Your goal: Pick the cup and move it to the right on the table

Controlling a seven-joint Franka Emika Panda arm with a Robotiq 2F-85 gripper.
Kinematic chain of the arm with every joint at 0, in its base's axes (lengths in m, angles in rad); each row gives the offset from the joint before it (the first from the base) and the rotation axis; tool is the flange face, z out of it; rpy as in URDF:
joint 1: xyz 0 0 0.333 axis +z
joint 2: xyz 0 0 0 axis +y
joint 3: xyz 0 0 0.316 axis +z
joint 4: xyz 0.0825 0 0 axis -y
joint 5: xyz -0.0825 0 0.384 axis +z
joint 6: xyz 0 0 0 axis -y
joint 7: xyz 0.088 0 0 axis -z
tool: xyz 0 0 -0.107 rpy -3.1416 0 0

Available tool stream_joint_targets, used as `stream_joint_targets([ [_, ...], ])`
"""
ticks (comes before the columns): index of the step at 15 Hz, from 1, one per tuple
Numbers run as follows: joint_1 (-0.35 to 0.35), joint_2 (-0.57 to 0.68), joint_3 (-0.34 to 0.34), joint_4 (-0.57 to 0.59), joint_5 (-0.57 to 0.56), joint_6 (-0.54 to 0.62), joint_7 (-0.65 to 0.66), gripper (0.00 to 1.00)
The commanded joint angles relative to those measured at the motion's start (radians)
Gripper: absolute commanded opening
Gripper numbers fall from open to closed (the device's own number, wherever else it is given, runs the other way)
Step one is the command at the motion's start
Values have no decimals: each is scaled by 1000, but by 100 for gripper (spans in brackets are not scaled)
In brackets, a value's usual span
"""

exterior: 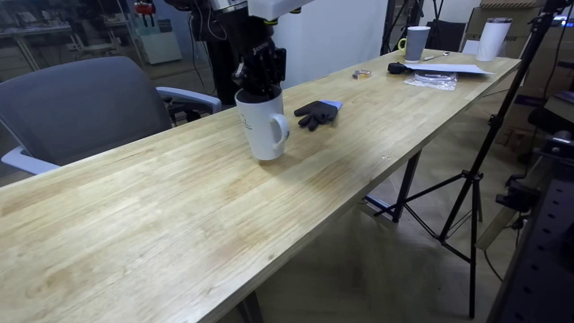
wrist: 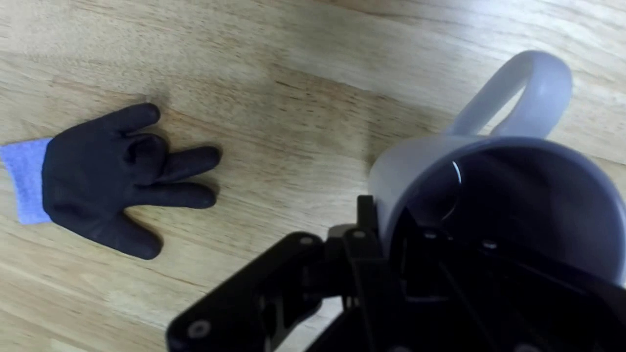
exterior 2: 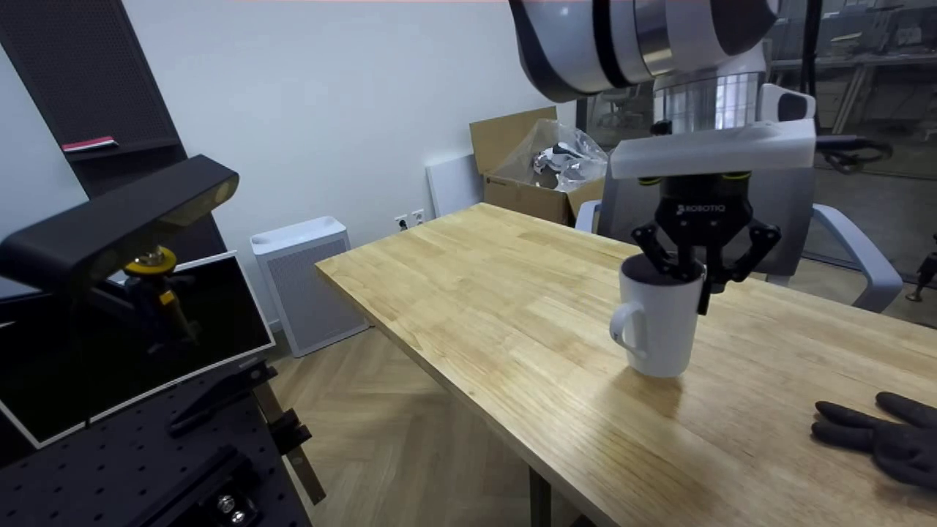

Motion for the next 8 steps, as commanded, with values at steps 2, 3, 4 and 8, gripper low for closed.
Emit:
stream_joint_targets([
  [2, -50, -32, -11, -14, 10, 37, -29, 3],
  [3, -64, -27, -10, -7, 18, 40, -39, 3],
  [4, -77, -21, -10, 2, 26, 38, -48, 3],
  [8, -129, -9, -3, 8, 71, 43, -86, 3],
])
